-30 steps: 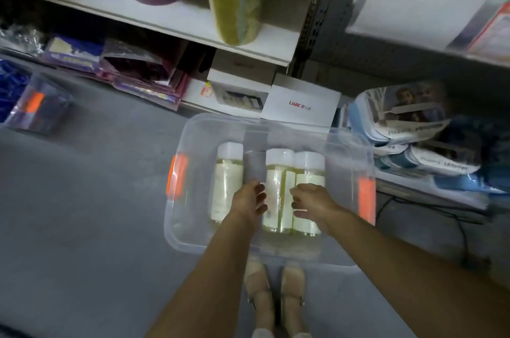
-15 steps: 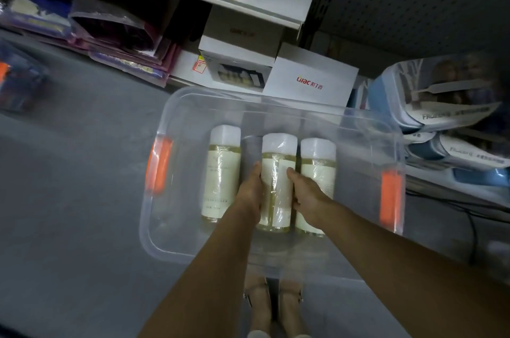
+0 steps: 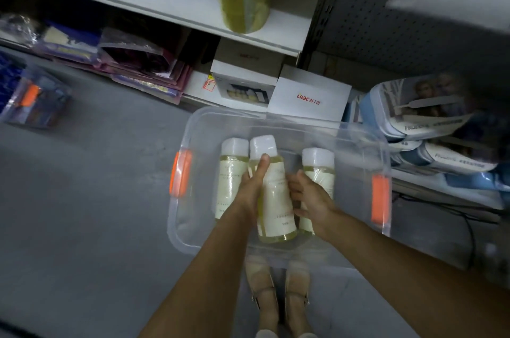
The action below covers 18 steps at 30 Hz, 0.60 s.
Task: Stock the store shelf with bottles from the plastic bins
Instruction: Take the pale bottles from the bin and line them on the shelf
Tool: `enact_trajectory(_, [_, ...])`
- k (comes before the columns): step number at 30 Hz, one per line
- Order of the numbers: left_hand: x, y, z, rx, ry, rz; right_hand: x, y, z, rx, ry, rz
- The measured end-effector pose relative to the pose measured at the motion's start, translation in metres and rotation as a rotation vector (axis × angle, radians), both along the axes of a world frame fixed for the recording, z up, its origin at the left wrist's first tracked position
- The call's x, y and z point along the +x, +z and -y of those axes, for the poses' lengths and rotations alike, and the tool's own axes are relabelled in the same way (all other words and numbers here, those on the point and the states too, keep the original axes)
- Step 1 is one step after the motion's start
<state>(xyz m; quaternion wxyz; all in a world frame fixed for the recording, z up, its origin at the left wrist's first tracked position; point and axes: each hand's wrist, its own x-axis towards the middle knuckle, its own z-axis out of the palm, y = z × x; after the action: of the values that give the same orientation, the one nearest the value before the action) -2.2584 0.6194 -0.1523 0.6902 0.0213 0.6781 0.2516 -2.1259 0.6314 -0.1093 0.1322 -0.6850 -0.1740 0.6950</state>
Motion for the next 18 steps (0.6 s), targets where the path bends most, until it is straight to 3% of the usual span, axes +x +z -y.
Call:
enact_trajectory(4, [-0.010,0.020,0.005,-0.015,0.071,0.067,0.001,0.051,-0.007,0.078,0.064,0.024])
enact_trajectory(9, [-0.018,0.144,0.003,0.099,0.043,0.183,0.006,0.119,-0.014,0.100,0.038,-0.065])
enact_trajectory(13, [-0.022,0.195,0.007,0.127,0.058,0.235,0.004,0.165,-0.014,0.168,0.108,-0.008])
enact_trajectory(18, [-0.024,0.262,0.002,0.250,0.157,0.218,-0.009,0.223,-0.002,0.056,0.137,-0.039])
